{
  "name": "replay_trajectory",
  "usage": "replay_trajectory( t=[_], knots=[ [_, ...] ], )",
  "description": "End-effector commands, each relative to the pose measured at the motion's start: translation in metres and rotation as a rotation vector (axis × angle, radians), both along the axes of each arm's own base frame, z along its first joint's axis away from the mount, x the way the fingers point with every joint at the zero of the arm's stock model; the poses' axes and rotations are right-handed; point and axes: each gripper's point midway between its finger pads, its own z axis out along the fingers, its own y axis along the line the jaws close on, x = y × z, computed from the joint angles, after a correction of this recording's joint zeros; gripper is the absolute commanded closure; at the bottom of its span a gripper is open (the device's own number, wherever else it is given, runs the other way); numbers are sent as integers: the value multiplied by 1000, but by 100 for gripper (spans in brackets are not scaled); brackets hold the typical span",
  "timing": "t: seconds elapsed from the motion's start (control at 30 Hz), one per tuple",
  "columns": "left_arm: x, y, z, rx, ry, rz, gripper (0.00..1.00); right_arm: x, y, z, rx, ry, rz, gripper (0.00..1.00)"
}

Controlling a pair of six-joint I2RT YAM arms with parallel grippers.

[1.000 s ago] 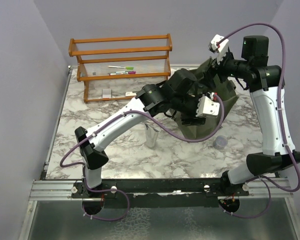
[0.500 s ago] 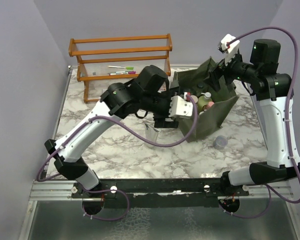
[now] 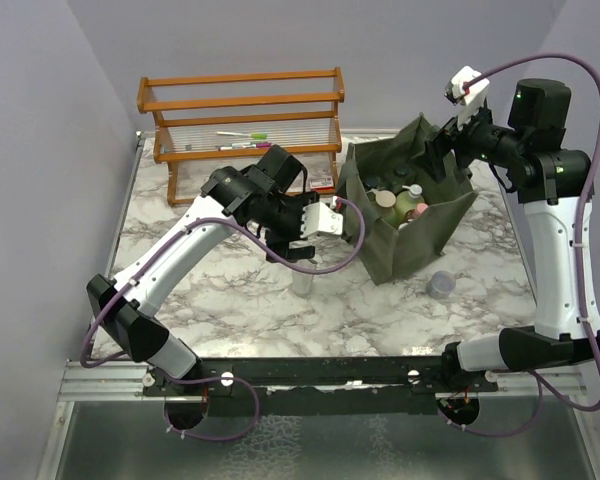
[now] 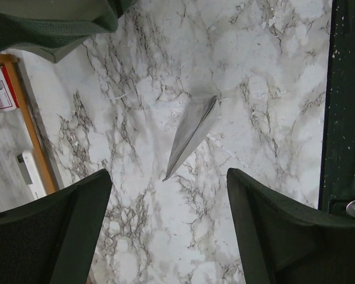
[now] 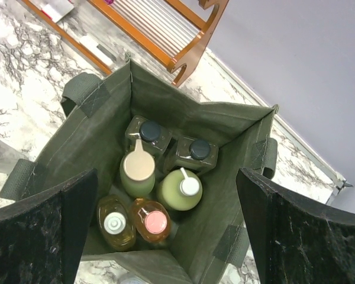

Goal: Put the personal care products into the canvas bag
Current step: Pick up the care product from the center of the board.

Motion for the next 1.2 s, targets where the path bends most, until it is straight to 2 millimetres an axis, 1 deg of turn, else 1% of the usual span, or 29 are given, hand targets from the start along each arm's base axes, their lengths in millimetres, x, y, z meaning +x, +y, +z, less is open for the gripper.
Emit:
replay_trajectory(
  t=[0.0,0.13,0.3,0.53,0.97,1.07,1.13,1.17],
  knots=[
    [6,-2,-14,11,7,-30,18,-12,3,12,28,-25,21,1],
    [7,-8,-31,20,48,-50,20,-11,3,9,27,-18,24,1],
    [7,-14,-49,24,91,-65,24,-12,5,3,25,1,35,1],
    [2,-27,-58,-28,152,-64,33,-12,5,-2,24,16,42,2],
    [-3,-27,-70,-25,179,-79,62,-13,7,-6,27,27,55,2],
    [-4,-30,-68,-39,184,-86,69,-15,6,-3,28,20,52,2],
    [-5,-31,-64,-54,189,-91,76,-15,5,-4,26,22,52,2],
    [-6,-32,-62,-61,192,-94,78,-15,5,-5,26,23,50,2]
  ],
)
